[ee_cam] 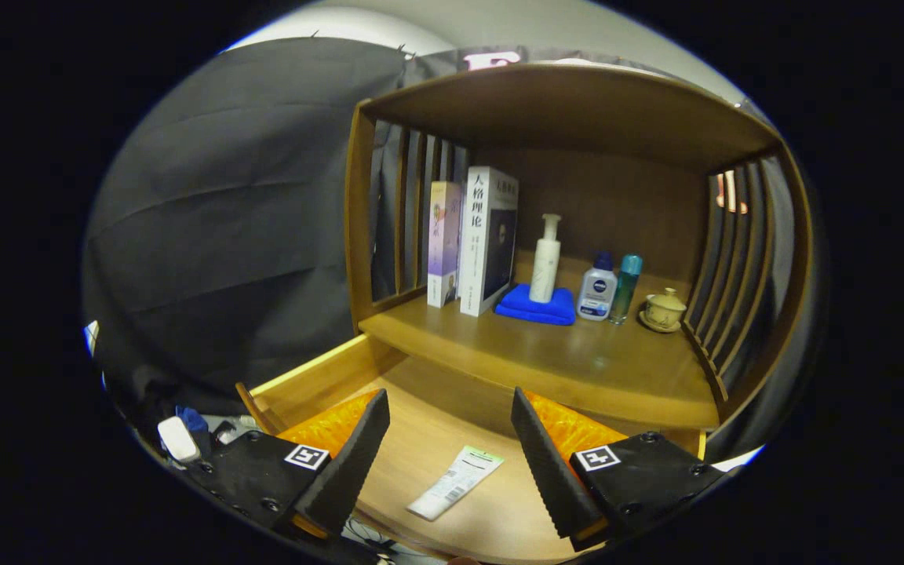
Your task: Pull open the drawer, take out the items inside it, and place them on the countertop above the cabinet.
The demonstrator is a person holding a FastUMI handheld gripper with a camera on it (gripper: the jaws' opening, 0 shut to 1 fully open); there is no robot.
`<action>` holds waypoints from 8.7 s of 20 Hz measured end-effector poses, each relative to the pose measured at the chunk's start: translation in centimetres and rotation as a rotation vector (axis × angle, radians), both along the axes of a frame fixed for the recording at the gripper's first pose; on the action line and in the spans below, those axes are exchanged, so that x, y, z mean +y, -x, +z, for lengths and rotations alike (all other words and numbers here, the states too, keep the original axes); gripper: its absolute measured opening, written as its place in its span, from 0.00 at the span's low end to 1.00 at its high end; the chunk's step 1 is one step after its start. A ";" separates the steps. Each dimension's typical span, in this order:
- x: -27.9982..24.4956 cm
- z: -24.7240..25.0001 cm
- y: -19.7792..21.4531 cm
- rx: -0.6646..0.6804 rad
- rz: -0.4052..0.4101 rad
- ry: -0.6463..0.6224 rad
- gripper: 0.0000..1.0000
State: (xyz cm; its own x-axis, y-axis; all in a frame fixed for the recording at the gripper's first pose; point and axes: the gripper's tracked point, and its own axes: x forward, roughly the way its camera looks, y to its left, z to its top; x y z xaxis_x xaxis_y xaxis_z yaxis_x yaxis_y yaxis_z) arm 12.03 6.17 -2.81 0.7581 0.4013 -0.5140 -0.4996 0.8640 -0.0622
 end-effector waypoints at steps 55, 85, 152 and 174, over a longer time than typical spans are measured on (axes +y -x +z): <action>-0.9 -10.7 -1.9 0.399 0.209 0.383 0.21; -2.7 -4.3 -20.2 0.425 -0.504 -0.263 0.30; -0.5 -15.6 14.0 -0.303 -0.460 0.024 0.98; -0.8 -15.4 4.1 -0.300 -0.515 0.029 0.97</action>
State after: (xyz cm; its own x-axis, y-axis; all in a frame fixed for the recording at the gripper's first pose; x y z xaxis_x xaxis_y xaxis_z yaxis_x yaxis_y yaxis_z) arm 7.94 5.32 -18.21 0.9653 -0.0676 -0.2522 0.0264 0.9862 -0.1632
